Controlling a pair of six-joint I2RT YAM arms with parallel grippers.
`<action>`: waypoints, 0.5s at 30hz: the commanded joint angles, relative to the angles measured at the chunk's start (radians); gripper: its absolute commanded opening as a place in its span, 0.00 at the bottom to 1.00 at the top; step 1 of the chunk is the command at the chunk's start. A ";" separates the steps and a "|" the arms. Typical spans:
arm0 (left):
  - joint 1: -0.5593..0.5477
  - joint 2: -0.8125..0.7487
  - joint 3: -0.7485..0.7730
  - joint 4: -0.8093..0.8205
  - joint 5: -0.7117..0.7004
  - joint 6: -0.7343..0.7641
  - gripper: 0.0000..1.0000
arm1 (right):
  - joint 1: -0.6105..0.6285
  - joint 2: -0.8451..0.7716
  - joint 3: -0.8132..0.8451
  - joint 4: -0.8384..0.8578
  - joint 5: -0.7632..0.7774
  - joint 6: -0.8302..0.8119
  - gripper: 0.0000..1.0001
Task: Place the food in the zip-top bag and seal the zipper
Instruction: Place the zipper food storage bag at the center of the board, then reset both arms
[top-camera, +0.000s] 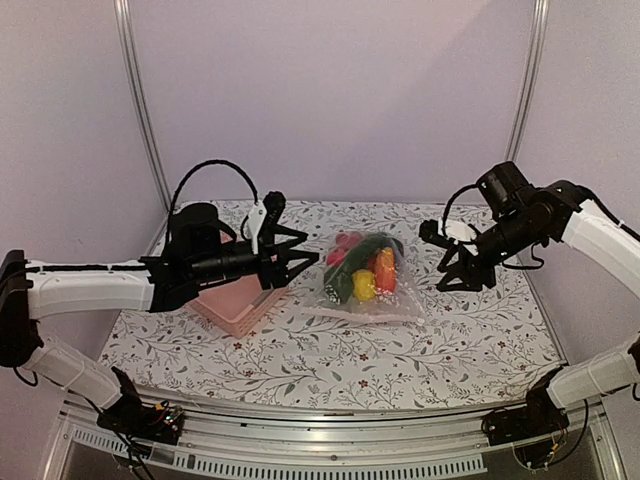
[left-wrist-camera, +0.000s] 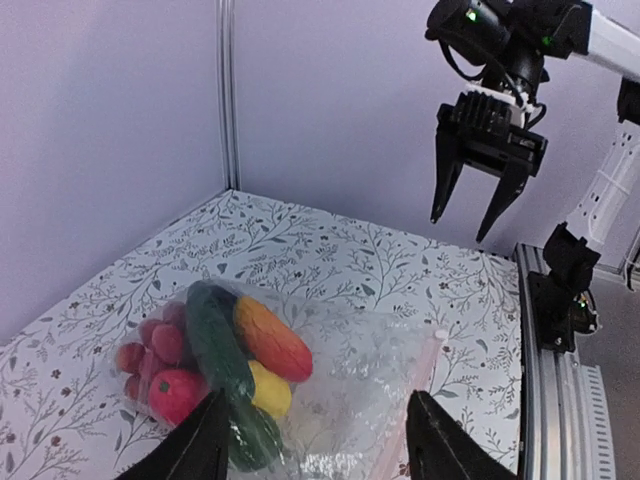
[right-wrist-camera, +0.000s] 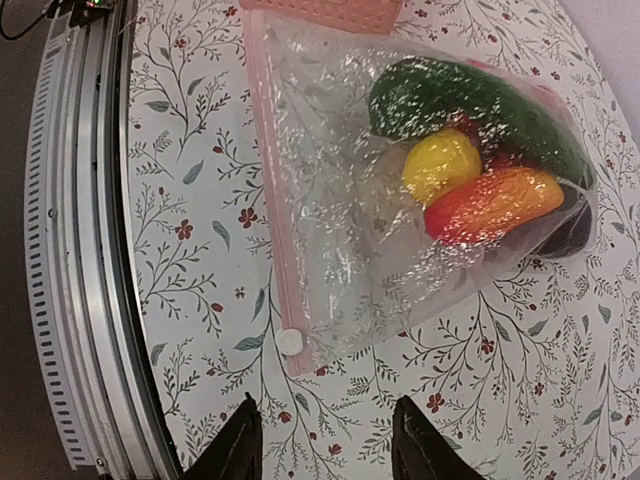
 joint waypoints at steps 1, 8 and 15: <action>-0.018 -0.177 0.002 -0.169 -0.211 0.030 0.62 | -0.017 -0.136 0.000 0.074 -0.106 0.092 0.45; -0.004 -0.201 0.201 -0.522 -0.607 0.106 0.72 | -0.138 -0.154 0.007 0.322 -0.099 0.318 0.51; 0.047 -0.168 0.380 -0.678 -0.925 0.125 0.96 | -0.345 -0.170 0.046 0.623 -0.029 0.566 0.99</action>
